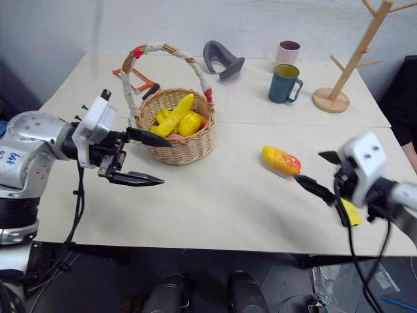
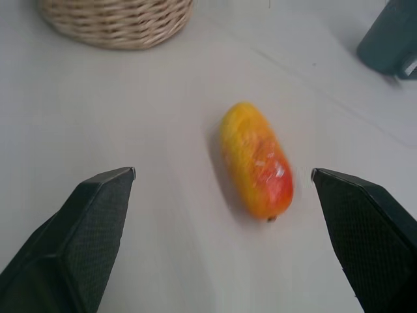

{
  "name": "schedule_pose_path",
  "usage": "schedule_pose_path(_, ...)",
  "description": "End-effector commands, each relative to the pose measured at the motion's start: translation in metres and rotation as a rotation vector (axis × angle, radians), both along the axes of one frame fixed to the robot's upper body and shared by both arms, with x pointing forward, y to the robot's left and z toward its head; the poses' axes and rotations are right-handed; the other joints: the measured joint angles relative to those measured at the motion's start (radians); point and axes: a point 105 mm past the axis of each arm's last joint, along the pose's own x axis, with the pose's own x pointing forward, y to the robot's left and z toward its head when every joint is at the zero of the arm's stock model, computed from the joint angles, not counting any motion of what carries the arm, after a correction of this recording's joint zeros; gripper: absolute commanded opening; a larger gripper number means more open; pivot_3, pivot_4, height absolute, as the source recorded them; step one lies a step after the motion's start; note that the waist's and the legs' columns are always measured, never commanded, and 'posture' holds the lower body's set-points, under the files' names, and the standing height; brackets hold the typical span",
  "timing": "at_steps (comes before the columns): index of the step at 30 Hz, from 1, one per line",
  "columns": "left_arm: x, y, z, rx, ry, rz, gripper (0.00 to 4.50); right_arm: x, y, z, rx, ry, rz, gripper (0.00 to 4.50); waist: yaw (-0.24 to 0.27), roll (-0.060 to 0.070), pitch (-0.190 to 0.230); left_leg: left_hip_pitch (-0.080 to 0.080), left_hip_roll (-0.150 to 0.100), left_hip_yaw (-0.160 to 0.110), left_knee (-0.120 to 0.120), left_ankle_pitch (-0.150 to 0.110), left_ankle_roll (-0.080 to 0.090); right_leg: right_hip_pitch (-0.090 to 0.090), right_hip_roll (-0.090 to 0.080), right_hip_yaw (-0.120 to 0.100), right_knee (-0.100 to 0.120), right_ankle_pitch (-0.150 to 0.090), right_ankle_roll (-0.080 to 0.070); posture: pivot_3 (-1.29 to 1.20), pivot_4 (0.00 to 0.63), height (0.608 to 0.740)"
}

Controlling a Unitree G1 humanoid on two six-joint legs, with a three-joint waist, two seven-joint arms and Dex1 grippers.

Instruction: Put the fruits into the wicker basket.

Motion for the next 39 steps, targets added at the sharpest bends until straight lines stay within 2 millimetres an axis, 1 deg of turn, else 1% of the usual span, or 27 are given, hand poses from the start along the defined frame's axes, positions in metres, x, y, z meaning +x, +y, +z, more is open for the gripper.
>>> schedule_pose_path(1, -0.004, -0.006, 0.01, -0.019, -0.064, -0.017, 4.47, 0.042, 0.002, -0.013, -0.014, 0.027, -0.023, 4.5, -0.005, 0.0, 0.0, 0.0, 0.001, 0.0, 0.001, 0.0, 0.0, 0.0, 0.001, 0.0, 0.0, 0.0, 0.0, 0.0, 0.15, 0.74)
schedule_pose_path(3, -0.002, -0.009, 0.013, -0.035, -0.074, -0.011, 4.47, 0.062, 0.01, -0.025, -0.023, 0.079, -0.005, 4.5, -0.007, 0.0, 0.0, 0.0, 0.001, 0.001, 0.0, 0.0, 0.0, -0.001, 0.001, 0.0, 0.001, 0.0, 0.0, 0.0, 0.15, 0.74)
schedule_pose_path(7, 0.004, -0.012, 0.017, -0.043, -0.102, 0.015, 4.47, 0.087, 0.012, -0.045, -0.035, 0.146, -0.024, 4.5, -0.002, 0.0, 0.0, -0.001, 0.001, 0.001, 0.0, 0.0, -0.001, -0.002, 0.001, 0.0, 0.001, -0.001, -0.001, 0.0, 0.15, 0.74)
schedule_pose_path(10, 0.005, -0.013, 0.019, -0.047, -0.108, 0.02, 4.47, 0.093, 0.015, -0.056, -0.018, 0.205, -0.009, 4.5, 0.005, 0.0, 0.0, -0.002, 0.0, 0.002, 0.001, 0.001, -0.001, -0.004, 0.0, 0.0, 0.001, -0.001, -0.001, 0.0, 0.15, 0.74)
schedule_pose_path(14, 0.007, -0.013, 0.021, -0.056, -0.119, 0.038, 4.47, 0.095, 0.016, -0.067, -0.043, 0.222, -0.01, 4.5, 0.007, 0.0, 0.0, -0.003, 0.0, 0.002, 0.002, 0.0, -0.001, -0.004, -0.001, 0.0, 0.002, -0.001, -0.001, 0.0, 0.15, 0.74)
schedule_pose_path(15, 0.008, -0.013, 0.021, -0.058, -0.118, 0.043, 4.5, 0.095, 0.017, -0.065, -0.03, 0.216, -0.006, 4.11, 0.006, 0.0, 0.0, -0.003, 0.0, 0.002, 0.002, 0.0, -0.001, -0.004, -0.001, 0.0, 0.002, -0.001, -0.001, 0.0, 0.15, 0.74)
schedule_pose_path(16, 0.008, -0.012, 0.021, -0.059, -0.116, 0.047, 4.5, 0.095, 0.018, -0.064, -0.019, 0.211, -0.002, 3.9, 0.006, 0.0, 0.0, -0.002, 0.0, 0.003, 0.002, 0.0, -0.001, -0.004, -0.001, 0.0, 0.002, -0.001, -0.001, 0.0, 0.15, 0.74)
schedule_pose_path(19, 0.01, -0.008, 0.02, -0.067, -0.102, 0.068, 4.5, 0.09, 0.018, -0.058, -0.002, 0.194, 0.015, 2.92, 0.004, 0.0, 0.0, -0.002, 0.001, 0.003, 0.002, 0.0, -0.001, -0.004, 0.0, 0.0, 0.004, -0.001, -0.001, 0.0, 0.15, 0.74)
schedule_pose_path(20, 0.011, -0.003, 0.021, -0.084, -0.092, 0.097, 4.5, 0.083, 0.02, -0.049, 0.012, 0.177, 0.045, 2.68, 0.004, 0.0, 0.0, -0.001, 0.001, 0.003, 0.002, 0.0, -0.001, -0.004, 0.0, 0.0, 0.004, -0.001, -0.001, 0.0, 0.15, 0.74)
schedule_pose_path(21, 0.013, 0.002, 0.023, -0.103, -0.082, 0.122, 4.5, 0.077, 0.024, -0.041, 0.023, 0.159, 0.081, 2.61, 0.005, 0.0, 0.0, -0.001, 0.001, 0.003, 0.002, 0.0, -0.001, -0.004, 0.0, 0.0, 0.004, -0.001, -0.001, 0.0, 0.15, 0.74)
schedule_pose_path(22, 0.014, 0.007, 0.025, -0.126, -0.071, 0.149, 4.5, 0.069, 0.032, -0.031, 0.039, 0.135, 0.136, 2.61, 0.004, 0.0, 0.0, -0.001, 0.001, 0.003, 0.001, 0.0, -0.001, -0.004, 0.0, 0.0, 0.005, -0.001, -0.001, 0.0, 0.15, 0.74)
schedule_pose_path(24, 0.015, 0.022, 0.028, -0.18, -0.036, 0.223, 4.5, 0.048, 0.059, -0.002, 0.107, 0.09, 0.268, 2.61, -0.001, 0.001, 0.001, -0.002, 0.002, 0.003, 0.001, 0.0, -0.002, -0.005, 0.0, 0.001, 0.006, -0.001, -0.001, 0.0, 0.15, 0.74)
schedule_pose_path(25, 0.015, 0.027, 0.028, -0.195, -0.027, 0.248, 4.5, 0.041, 0.068, 0.007, 0.126, 0.079, 0.305, 2.61, -0.007, 0.001, 0.001, -0.002, 0.002, 0.003, 0.001, 0.0, -0.002, -0.006, 0.0, 0.001, 0.007, -0.001, -0.001, 0.0, 0.15, 0.74)
schedule_pose_path(26, 0.014, 0.036, 0.027, -0.205, -0.016, 0.291, 4.5, 0.035, 0.085, 0.022, 0.16, 0.055, 0.357, 2.61, -0.011, 0.001, 0.001, -0.002, 0.003, 0.004, 0.001, 0.0, -0.002, -0.006, 0.0, 0.001, 0.008, -0.001, -0.001, 0.0, 0.15, 0.74)
schedule_pose_path(27, 0.015, 0.049, 0.024, -0.207, -0.007, 0.346, 4.5, 0.032, 0.107, 0.039, 0.195, 0.022, 0.411, 2.61, -0.026, 0.001, 0.001, -0.001, 0.003, 0.003, 0.001, 0.0, -0.002, -0.006, 0.0, 0.001, 0.009, -0.001, -0.001, 0.0, 0.15, 0.74)
schedule_pose_path(28, 0.014, 0.057, 0.023, -0.207, -0.001, 0.382, 4.5, 0.028, 0.122, 0.05, 0.216, 0.004, 0.446, 2.61, -0.028, 0.001, 0.001, 0.0, 0.004, 0.004, 0.001, 0.0, -0.003, -0.006, 0.0, 0.001, 0.01, -0.001, -0.001, 0.0, 0.15, 0.74)
schedule_pose_path(29, 0.013, 0.065, 0.022, -0.208, -0.003, 0.416, 4.5, 0.029, 0.138, 0.061, 0.23, -0.019, 0.473, 2.61, -0.032, 0.001, 0.001, 0.0, 0.004, 0.004, 0.001, 0.0, -0.004, -0.007, 0.001, 0.001, 0.011, -0.001, -0.001, 0.0, 0.15, 0.74)
schedule_pose_path(32, 0.013, 0.081, 0.028, -0.23, -0.022, 0.487, 4.5, 0.047, 0.179, 0.077, 0.226, -0.059, 0.482, 2.61, -0.04, 0.001, 0.001, 0.0, 0.004, 0.002, 0.001, 0.0, -0.006, -0.009, 0.0, 0.0, 0.015, -0.002, -0.004, 0.0, 0.15, 0.74)
schedule_pose_path(34, 0.012, 0.085, 0.033, -0.248, -0.039, 0.507, 4.5, 0.064, 0.204, 0.082, 0.229, -0.071, 0.47, 2.61, -0.04, 0.0, 0.0, -0.001, 0.004, 0.003, 0.001, 0.0, -0.006, -0.012, 0.0, 0.0, 0.018, -0.002, -0.004, 0.0, 0.15, 0.74)
schedule_pose_path(36, 0.011, 0.085, 0.036, -0.255, -0.056, 0.512, 4.5, 0.08, 0.228, 0.081, 0.214, -0.077, 0.452, 2.61, -0.034, 0.0, 0.0, -0.003, 0.003, 0.003, 0.001, 0.0, -0.006, -0.014, -0.001, 0.0, 0.018, -0.003, -0.005, 0.0, 0.15, 0.74)
schedule_pose_path(37, 0.01, 0.084, 0.036, -0.254, -0.062, 0.511, 4.5, 0.086, 0.237, 0.079, 0.206, -0.075, 0.446, 2.61, -0.033, 0.0, 0.0, -0.003, 0.002, 0.003, 0.002, 0.0, -0.006, -0.015, -0.001, 0.0, 0.019, -0.003, -0.005, 0.0, 0.15, 0.74)
schedule_pose_path(39, 0.009, 0.081, 0.037, -0.253, -0.074, 0.504, 4.5, 0.097, 0.254, 0.07, 0.17, -0.069, 0.44, 2.61, -0.032, -0.001, 0.0, -0.006, 0.001, 0.004, 0.002, 0.0, -0.005, -0.017, -0.002, 0.001, 0.019, -0.003, -0.005, 0.0, 0.15, 0.74)
